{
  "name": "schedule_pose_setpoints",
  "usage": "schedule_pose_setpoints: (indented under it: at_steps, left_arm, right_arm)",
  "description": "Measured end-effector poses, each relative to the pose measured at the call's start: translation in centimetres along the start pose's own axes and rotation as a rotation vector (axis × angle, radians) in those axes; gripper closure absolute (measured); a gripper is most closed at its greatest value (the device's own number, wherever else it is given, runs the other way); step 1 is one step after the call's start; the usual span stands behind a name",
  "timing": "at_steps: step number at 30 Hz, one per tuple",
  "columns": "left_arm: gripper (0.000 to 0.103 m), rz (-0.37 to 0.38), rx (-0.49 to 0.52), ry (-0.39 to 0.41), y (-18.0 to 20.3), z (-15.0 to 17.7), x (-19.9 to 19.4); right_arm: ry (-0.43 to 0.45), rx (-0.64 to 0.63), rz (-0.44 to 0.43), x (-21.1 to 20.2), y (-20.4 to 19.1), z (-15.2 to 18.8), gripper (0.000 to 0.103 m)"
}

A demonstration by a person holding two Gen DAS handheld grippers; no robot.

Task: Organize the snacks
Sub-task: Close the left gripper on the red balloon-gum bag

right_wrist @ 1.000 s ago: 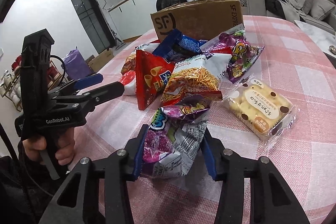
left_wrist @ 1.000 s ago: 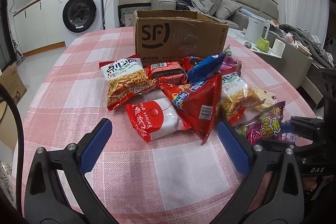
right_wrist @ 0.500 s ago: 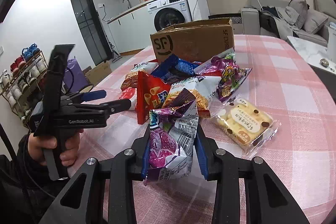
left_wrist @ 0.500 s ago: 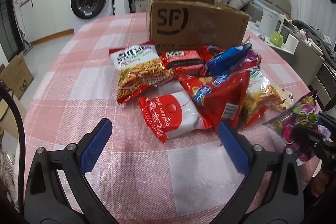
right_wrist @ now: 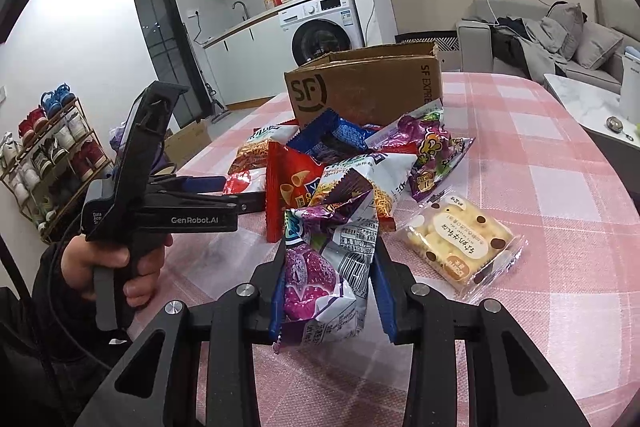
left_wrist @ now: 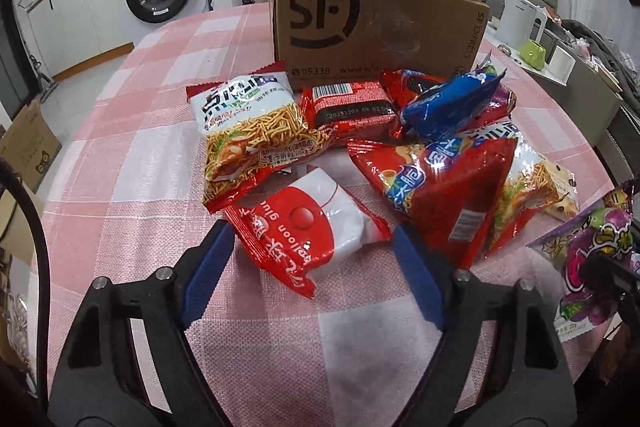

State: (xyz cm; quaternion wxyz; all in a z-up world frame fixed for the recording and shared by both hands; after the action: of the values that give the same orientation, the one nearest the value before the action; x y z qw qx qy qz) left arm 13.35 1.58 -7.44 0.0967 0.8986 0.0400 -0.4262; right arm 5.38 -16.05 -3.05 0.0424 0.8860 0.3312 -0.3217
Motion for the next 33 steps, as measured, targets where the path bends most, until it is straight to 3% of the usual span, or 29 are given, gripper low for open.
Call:
schedule_pose_setpoints:
  at_steps: [5, 11, 14, 19, 21, 22, 26, 33]
  left_arm:
    - [0.048, 0.042, -0.005, 0.01, -0.2, -0.3, 0.1]
    - [0.064, 0.074, 0.006, 0.009, -0.1, 0.8, -1.0]
    - [0.082, 0.076, 0.017, 0.013, -0.1, 1.5, -1.7]
    - [0.082, 0.073, 0.018, 0.004, -0.4, 2.4, -1.7]
    - [0.08, 0.059, 0.018, 0.008, -0.4, 2.4, -1.9]
    - [0.075, 0.048, 0.022, 0.005, -0.5, 2.4, -1.9]
    - [0.027, -0.007, 0.016, -0.019, -0.7, 1.8, -1.1]
    - [0.02, -0.037, 0.073, -0.033, -0.2, 0.6, 0.2]
  right_arm:
    - [0.003, 0.002, -0.002, 0.0, 0.1, 0.0, 0.066]
    - [0.009, 0.008, 0.002, 0.0, 0.1, 0.0, 0.066]
    - [0.012, 0.01, 0.011, 0.0, 0.0, 0.0, 0.066]
    - [0.013, 0.003, 0.019, -0.1, -0.4, -0.1, 0.066]
    - [0.018, 0.0, 0.017, -0.2, -0.4, -0.1, 0.066]
    - [0.018, 0.001, 0.013, -0.2, -0.4, -0.1, 0.066]
    - [0.022, 0.009, 0.006, -0.4, -0.2, -0.1, 0.066]
    - [0.017, 0.019, 0.001, -0.2, 0.1, -0.1, 0.066]
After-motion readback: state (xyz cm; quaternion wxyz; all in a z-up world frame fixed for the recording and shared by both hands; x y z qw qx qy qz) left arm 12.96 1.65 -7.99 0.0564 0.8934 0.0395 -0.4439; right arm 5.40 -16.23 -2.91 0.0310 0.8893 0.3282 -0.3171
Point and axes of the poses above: each gripper's, at about its wrist camera, not at the fingertips, and x roughly the way its jaws point, y to its right, z to its underside, the point moved 4 cm from there along x, roughly the way its jaws point, and after that the axes turned 9 degrees about -x, right-handed, at the moved point
